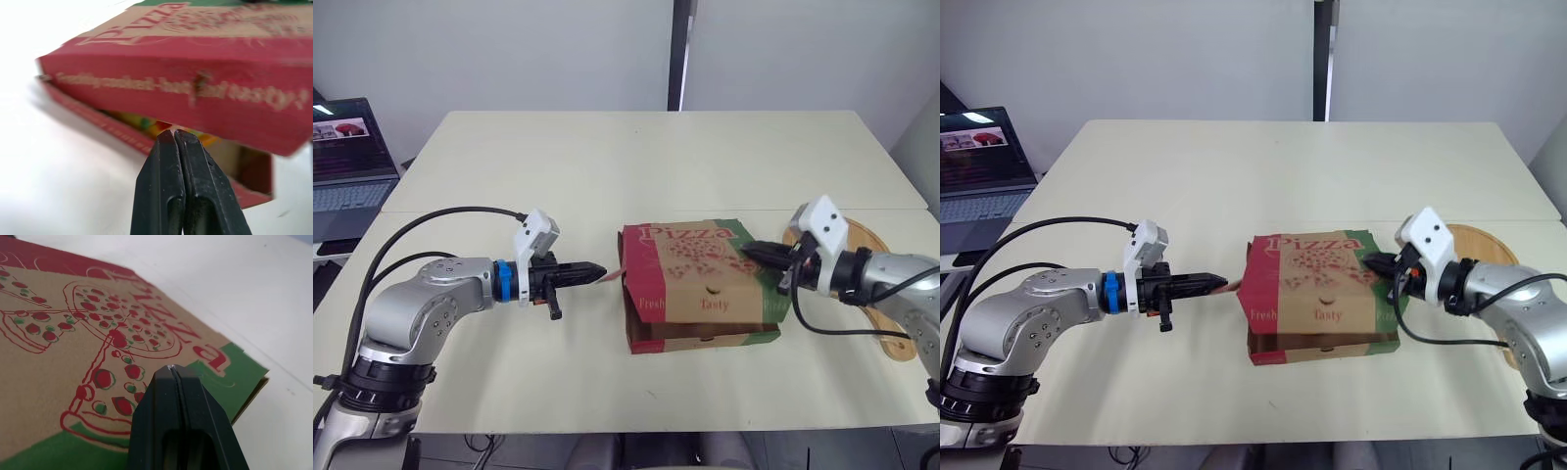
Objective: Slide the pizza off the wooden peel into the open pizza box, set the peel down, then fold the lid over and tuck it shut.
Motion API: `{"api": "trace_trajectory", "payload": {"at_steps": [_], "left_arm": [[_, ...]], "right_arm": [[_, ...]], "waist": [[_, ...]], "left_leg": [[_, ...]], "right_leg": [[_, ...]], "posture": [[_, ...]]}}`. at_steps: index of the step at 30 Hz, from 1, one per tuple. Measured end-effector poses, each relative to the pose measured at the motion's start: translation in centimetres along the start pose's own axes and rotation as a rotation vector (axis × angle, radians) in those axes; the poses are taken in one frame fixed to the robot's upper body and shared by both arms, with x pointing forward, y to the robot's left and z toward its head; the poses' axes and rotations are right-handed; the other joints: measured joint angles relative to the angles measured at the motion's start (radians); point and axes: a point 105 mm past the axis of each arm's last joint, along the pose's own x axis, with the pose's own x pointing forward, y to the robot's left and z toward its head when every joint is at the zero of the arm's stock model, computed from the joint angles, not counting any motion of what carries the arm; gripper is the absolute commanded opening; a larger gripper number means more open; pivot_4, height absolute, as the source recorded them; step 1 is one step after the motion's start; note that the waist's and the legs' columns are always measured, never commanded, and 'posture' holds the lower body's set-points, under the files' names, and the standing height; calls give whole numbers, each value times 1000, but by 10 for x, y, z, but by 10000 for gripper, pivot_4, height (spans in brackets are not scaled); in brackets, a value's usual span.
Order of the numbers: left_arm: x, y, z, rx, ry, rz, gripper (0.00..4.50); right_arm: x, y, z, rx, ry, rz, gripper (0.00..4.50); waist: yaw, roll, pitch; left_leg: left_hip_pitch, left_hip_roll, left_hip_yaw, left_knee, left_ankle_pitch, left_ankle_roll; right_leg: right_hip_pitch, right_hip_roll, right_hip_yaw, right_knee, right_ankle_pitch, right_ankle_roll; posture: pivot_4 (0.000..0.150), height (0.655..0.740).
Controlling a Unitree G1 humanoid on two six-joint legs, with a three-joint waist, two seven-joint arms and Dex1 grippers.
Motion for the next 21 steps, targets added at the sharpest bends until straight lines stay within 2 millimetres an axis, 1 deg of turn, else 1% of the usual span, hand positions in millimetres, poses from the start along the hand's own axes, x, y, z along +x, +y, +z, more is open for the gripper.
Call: {"api": "trace_trajectory", "payload": {"at_steps": [4, 9, 13, 16, 21], "left_arm": [[-1, -4, -3, -13, 2, -35, 108], [-7, -7, 0, -7, -2, -65, 108], [0, -14, -3, -2, -3, -89, 108], [7, -18, -15, -28, 12, -104, 108], [14, -19, -23, 4, 40, -98, 108]], "right_arm": [[2, 3, -2, -24, 6, 8, 0], [2, 2, 0, -48, -1, 5, 0], [3, 3, -2, -56, 4, 12, 0], [5, 3, -3, -64, 9, 13, 0], [5, 3, -4, -69, 8, 15, 0]], "waist": [[-1, 0, 0], [-1, 0, 0], [-1, 0, 0], [-1, 0, 0], [-1, 0, 0]], "left_leg": [[0, 0, 0, 0, 0, 0], [0, 0, 0, 0, 0, 0], [0, 0, 0, 0, 0, 0], [0, 0, 0, 0, 0, 0], [0, 0, 0, 0, 0, 0]], "right_leg": [[-1, 0, 0, 0, 0, 0], [0, 0, 0, 0, 0, 0], [0, 0, 0, 0, 0, 0], [0, 0, 0, 0, 0, 0], [0, 0, 0, 0, 0, 0]], "posture": [[1500, 7400], [1500, 7400], [1500, 7400], [1500, 7400], [1500, 7400]]}}
